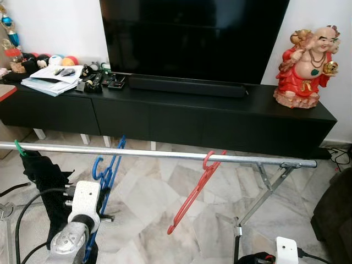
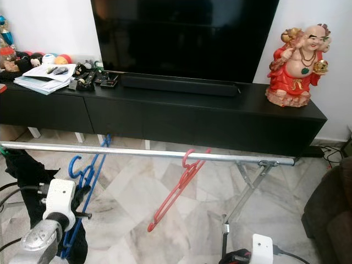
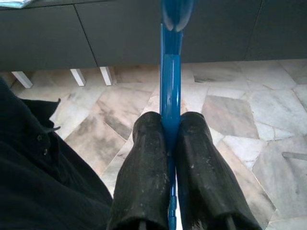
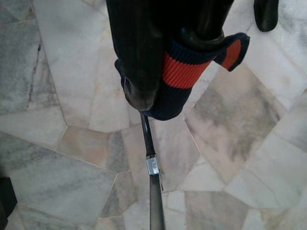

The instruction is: Hang hanger

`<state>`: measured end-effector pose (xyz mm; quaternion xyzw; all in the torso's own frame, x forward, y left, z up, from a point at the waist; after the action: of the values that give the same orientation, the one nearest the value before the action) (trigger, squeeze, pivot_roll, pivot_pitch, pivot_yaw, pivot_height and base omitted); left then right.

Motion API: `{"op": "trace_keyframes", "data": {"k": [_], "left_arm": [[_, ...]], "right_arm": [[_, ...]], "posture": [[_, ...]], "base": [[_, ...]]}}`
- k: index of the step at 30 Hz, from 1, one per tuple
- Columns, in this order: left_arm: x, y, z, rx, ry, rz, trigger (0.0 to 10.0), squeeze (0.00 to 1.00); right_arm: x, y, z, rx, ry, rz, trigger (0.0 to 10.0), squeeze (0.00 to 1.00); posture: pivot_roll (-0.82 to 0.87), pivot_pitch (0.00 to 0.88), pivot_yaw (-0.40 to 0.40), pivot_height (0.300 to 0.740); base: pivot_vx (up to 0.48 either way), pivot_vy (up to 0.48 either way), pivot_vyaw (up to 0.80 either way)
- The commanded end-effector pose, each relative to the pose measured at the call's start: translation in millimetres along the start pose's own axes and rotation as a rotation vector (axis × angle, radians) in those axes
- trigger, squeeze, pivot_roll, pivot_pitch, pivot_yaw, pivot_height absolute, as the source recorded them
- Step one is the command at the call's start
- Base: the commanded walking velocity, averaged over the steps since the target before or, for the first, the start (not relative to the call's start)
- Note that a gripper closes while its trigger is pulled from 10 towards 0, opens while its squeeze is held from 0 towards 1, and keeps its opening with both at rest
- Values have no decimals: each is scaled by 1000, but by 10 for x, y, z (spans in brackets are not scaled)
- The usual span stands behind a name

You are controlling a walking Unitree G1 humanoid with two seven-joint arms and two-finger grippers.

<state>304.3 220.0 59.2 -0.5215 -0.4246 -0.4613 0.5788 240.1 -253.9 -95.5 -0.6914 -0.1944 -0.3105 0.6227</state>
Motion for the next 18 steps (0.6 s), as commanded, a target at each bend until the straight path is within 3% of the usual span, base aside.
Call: {"op": "trace_keyframes", "data": {"k": [1,8,15,18], "left_arm": [[-95,-98,-38,10,31,13,10000,0],[-314,-247,-88,7,41,76,10000,0],[-388,-235,-29,20,49,110,10000,0],[-386,-245,-57,16,55,108,10000,0]], "right_arm": [[15,-10,-87,-14,-13,-1,10000,0],[-34,-20,-132,-28,-21,20,10000,0],[-34,-16,-87,-12,-43,16,10000,0],[-45,-15,-64,-4,-68,23,10000,0]], "posture": [[182,0,-70,740],[179,0,-49,740],[169,0,-39,740],[185,0,-38,740]], "base": [[0,0,0],[0,0,0],[0,226,0],[0,0,669]]}}
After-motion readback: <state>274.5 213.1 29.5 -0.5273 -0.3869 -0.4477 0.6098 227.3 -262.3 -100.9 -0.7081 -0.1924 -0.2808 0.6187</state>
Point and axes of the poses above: a point about 5 cm out from each wrist's last joint towards the gripper, its own y axis pointing out of the wrist towards the gripper, its own x axis along the axis of the wrist's last joint, z = x × y, the point moved 5 cm from there along y, pointing out of the wrist towards the gripper, and after that the axes turned 3 degrees about -y, right-handed, at the moved point
